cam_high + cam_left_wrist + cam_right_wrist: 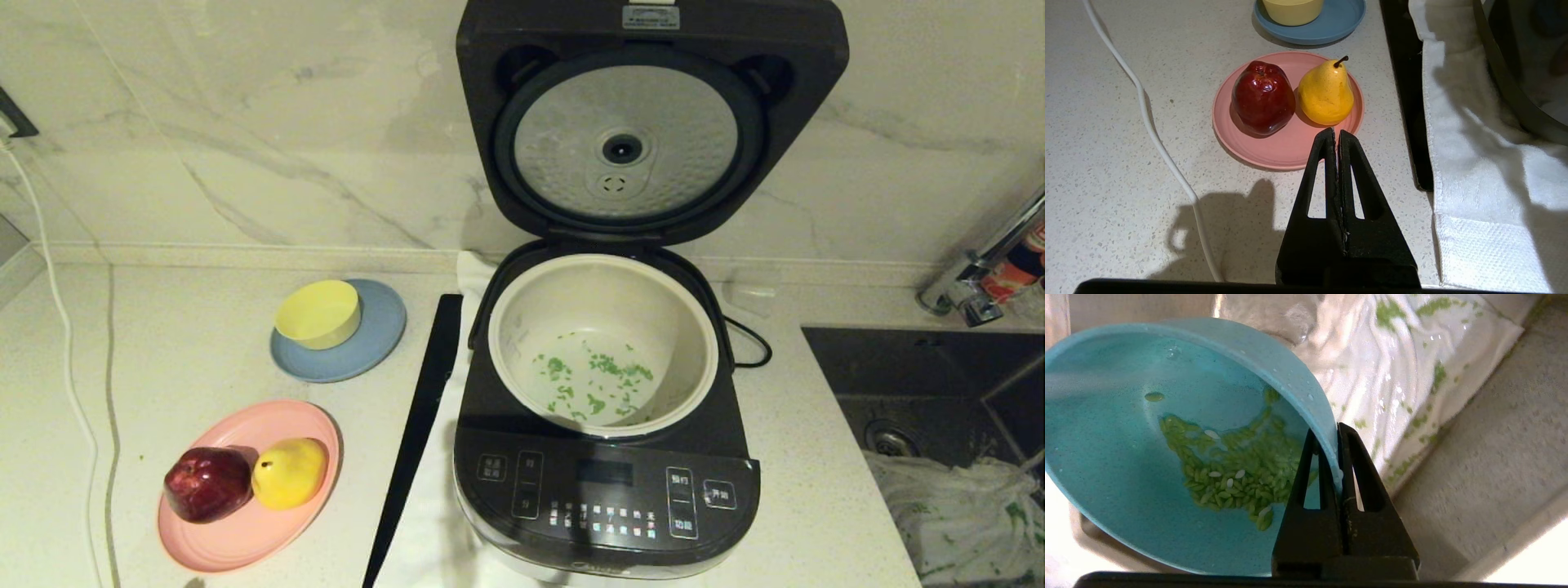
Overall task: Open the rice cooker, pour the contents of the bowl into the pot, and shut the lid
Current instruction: Fill a bowl with water from the tap
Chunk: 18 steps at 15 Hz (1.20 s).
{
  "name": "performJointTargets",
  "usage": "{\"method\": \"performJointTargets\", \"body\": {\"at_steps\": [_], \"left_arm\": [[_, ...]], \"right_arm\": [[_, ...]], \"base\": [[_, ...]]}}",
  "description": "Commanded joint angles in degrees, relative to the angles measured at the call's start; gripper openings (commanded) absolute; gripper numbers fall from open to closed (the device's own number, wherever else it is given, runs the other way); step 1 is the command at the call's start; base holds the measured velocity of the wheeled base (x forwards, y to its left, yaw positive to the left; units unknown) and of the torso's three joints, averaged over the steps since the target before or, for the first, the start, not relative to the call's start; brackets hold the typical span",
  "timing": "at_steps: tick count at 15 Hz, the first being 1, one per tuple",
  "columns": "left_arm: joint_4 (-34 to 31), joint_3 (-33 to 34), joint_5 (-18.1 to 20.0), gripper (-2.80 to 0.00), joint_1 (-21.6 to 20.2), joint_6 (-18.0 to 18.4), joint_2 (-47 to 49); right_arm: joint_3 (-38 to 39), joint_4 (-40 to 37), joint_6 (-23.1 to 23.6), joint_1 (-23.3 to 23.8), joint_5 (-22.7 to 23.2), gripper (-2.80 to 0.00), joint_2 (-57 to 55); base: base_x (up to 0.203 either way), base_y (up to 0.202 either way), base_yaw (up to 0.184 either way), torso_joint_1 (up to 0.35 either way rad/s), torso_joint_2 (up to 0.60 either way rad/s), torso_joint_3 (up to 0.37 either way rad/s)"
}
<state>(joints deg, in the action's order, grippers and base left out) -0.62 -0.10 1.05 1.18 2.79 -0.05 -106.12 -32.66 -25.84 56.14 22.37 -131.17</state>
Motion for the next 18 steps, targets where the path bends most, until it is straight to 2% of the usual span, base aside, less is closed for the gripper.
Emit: {"method": "performJointTargets", "body": {"at_steps": [1, 14, 18], "left_arm": [[0.01, 0.01, 0.01, -2.80, 0.03, 0.02, -0.04], [0.01, 0.01, 0.01, -2.80, -0.04, -0.06, -0.04], [0.01, 0.01, 0.01, -2.80, -0.04, 0.02, -0.04]], "right_arm": [[-2.27, -0.91, -0.32, -0.32, 0.13, -2.80, -2.14], [-3.39, -3.46, -0.87, -0.85, -0.05, -2.80, -1.81], [1.99, -7.30, 0.67, -2.67, -0.26, -2.80, 3.50]], "base": [[0.000, 0.000, 0.000, 0.000, 0.00, 0.000], [0.000, 0.000, 0.000, 0.000, 0.00, 0.000], [0.000, 0.000, 0.000, 0.000, 0.00, 0.000]]}}
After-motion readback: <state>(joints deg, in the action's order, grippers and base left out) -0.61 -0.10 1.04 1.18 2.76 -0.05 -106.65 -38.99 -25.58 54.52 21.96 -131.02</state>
